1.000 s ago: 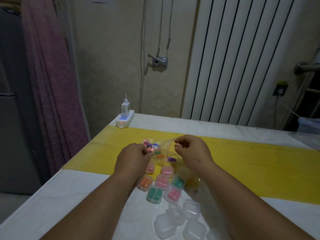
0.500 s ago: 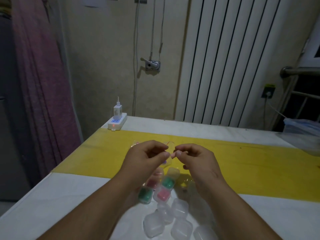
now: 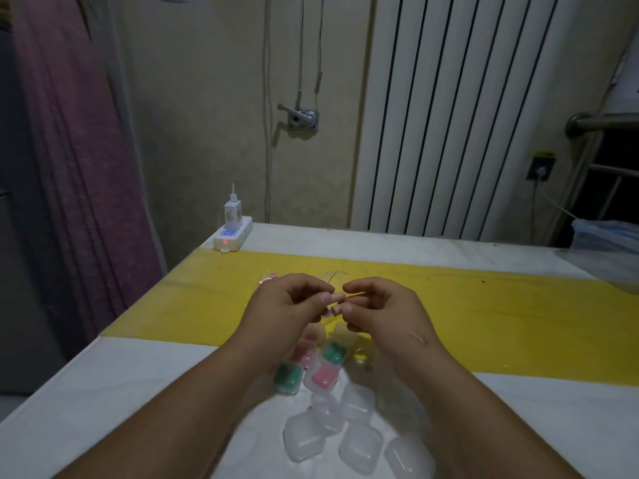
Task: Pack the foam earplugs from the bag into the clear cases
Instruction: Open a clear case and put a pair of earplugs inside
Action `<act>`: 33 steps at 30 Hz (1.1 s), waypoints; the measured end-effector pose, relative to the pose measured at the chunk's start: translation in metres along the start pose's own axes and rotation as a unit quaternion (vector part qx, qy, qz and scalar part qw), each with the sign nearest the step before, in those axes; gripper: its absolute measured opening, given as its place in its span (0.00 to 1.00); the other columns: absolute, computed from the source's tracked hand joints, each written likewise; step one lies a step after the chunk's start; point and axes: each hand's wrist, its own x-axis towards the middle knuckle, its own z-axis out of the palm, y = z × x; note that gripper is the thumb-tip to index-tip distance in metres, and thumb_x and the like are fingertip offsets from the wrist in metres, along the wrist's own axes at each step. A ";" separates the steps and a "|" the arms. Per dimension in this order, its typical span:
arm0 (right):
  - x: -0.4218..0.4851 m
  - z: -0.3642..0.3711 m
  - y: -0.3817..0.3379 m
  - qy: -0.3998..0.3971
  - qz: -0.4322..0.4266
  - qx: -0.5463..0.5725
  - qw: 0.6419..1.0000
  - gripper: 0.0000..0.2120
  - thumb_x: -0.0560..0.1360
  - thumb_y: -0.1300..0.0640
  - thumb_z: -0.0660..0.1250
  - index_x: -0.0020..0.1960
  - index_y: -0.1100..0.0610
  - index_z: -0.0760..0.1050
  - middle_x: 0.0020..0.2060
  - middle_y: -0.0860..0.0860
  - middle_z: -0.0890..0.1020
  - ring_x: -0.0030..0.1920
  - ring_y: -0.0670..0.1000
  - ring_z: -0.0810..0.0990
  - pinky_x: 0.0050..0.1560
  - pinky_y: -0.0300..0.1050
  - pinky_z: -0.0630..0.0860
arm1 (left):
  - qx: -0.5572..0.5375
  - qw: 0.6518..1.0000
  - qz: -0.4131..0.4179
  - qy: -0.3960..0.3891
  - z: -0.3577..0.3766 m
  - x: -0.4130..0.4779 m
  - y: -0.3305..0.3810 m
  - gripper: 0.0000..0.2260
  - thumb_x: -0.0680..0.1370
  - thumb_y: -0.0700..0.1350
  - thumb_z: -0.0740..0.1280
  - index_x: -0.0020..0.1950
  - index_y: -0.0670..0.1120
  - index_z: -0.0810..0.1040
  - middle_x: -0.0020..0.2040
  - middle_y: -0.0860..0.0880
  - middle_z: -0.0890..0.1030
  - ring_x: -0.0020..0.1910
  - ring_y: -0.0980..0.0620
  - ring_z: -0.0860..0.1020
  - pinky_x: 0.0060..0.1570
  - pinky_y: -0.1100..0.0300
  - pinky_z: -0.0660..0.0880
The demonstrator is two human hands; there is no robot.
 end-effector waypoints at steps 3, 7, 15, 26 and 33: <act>0.000 0.001 0.001 -0.015 -0.005 0.018 1.000 0.11 0.71 0.70 0.72 0.48 0.56 0.78 0.38 0.56 0.86 0.38 0.49 0.84 0.40 0.41 0.80 | 0.005 1.000 0.001 -0.005 0.000 -0.001 0.002 0.03 0.73 0.39 0.73 0.46 0.43 0.83 0.36 0.49 0.84 0.34 0.58 0.81 0.36 0.65 0.77; -0.001 0.003 0.002 -0.016 -0.024 0.009 1.000 0.11 0.72 0.69 0.72 0.48 0.55 0.80 0.40 0.56 0.86 0.39 0.49 0.84 0.41 0.40 0.81 | 0.018 1.000 0.011 0.002 -0.002 -0.001 0.001 0.03 0.73 0.38 0.73 0.42 0.44 0.81 0.35 0.48 0.84 0.36 0.52 0.80 0.39 0.59 0.79; 0.011 -0.004 0.007 0.056 -0.019 0.009 0.998 0.05 0.69 0.64 0.76 0.42 0.61 0.80 0.36 0.59 0.85 0.39 0.55 0.84 0.44 0.50 0.82 | 0.042 0.999 -0.013 0.032 0.005 -0.001 -0.004 0.06 0.78 0.39 0.67 0.46 0.49 0.80 0.39 0.54 0.83 0.37 0.60 0.81 0.36 0.61 0.80; 0.022 -0.011 0.015 0.128 -0.025 -0.045 0.990 0.09 0.74 0.66 0.69 0.40 0.53 0.81 0.30 0.50 0.82 0.32 0.50 0.79 0.44 0.54 0.81 | 0.535 0.820 0.089 -0.185 0.020 0.000 -0.013 0.18 0.78 0.61 0.60 0.67 0.61 0.71 0.61 0.53 0.76 0.62 0.47 0.66 0.60 0.49 0.61; 0.021 -0.011 0.015 0.139 -0.029 -0.053 0.988 0.07 0.74 0.65 0.69 0.42 0.54 0.81 0.33 0.51 0.83 0.34 0.50 0.80 0.46 0.55 0.81 | 0.404 0.899 0.088 -0.145 0.023 -0.005 -0.011 0.15 0.74 0.53 0.69 0.59 0.60 0.73 0.52 0.59 0.76 0.57 0.54 0.68 0.59 0.55 0.66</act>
